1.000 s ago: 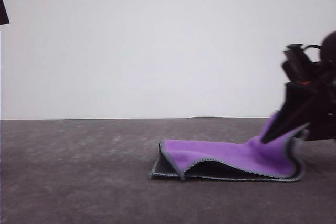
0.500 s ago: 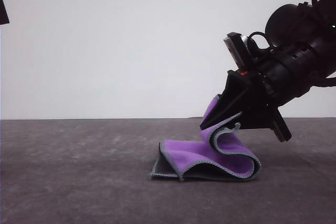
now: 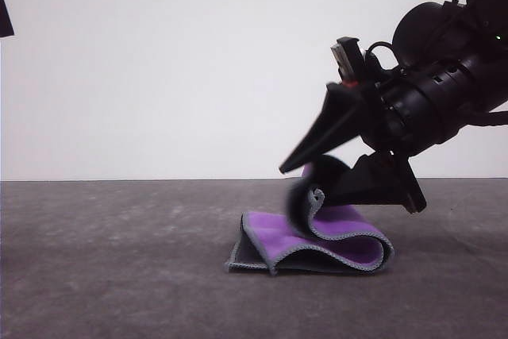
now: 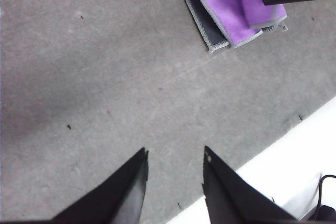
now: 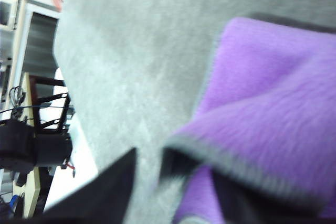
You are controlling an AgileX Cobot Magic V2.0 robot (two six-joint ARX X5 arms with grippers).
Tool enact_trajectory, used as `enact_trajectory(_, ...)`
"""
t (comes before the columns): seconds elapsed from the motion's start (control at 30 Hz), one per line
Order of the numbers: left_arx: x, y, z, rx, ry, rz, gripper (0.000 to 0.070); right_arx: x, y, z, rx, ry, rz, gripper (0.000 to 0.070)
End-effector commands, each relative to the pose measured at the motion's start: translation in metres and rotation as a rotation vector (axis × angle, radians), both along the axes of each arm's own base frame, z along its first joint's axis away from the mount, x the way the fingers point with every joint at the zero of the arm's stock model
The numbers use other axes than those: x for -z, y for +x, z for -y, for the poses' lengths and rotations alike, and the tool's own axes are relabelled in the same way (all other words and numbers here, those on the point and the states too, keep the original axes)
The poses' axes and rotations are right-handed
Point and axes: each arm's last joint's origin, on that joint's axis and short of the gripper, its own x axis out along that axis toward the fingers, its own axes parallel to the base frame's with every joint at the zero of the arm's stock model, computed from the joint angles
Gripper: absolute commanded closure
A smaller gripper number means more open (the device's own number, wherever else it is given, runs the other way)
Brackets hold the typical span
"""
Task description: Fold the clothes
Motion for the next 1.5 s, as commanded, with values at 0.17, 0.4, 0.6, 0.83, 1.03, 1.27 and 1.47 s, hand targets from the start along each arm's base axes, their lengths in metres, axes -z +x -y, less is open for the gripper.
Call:
enact_trajectory(0.17, -0.001, 0.002, 0.002, 0.004, -0.004, 0.003, 0.0503, 0.001, 0.003, -0.003, -0.007, 0.009, -0.006, 0.0269)
enact_trajectory(0.4, -0.001, 0.002, 0.002, 0.004, -0.005, 0.005, 0.0503, -0.003, 0.004, -0.005, -0.04, 0.07, -0.001, 0.0269)
enact_trajectory(0.6, -0.001, 0.003, 0.002, 0.004, -0.008, 0.014, 0.0503, -0.01, 0.005, -0.007, -0.123, 0.189, -0.015, 0.0269)
enact_trajectory(0.83, -0.001, 0.003, 0.002, 0.007, -0.008, 0.019, 0.0503, -0.017, 0.011, -0.003, -0.133, 0.215, 0.025, 0.0269)
enact_trajectory(1.03, -0.001, 0.007, -0.003, -0.022, -0.006, 0.023, 0.0502, -0.035, 0.006, 0.026, -0.059, 0.155, 0.121, 0.0269)
enact_trajectory(1.27, 0.004, 0.019, -0.016, -0.076, 0.019, 0.018, 0.0502, -0.077, -0.034, 0.087, 0.198, -0.271, 0.323, 0.0269)
enact_trajectory(1.47, 0.006, 0.034, -0.03, -0.162, 0.016, 0.055, 0.0502, -0.113, -0.078, 0.118, 0.445, -0.549, 0.438, 0.027)
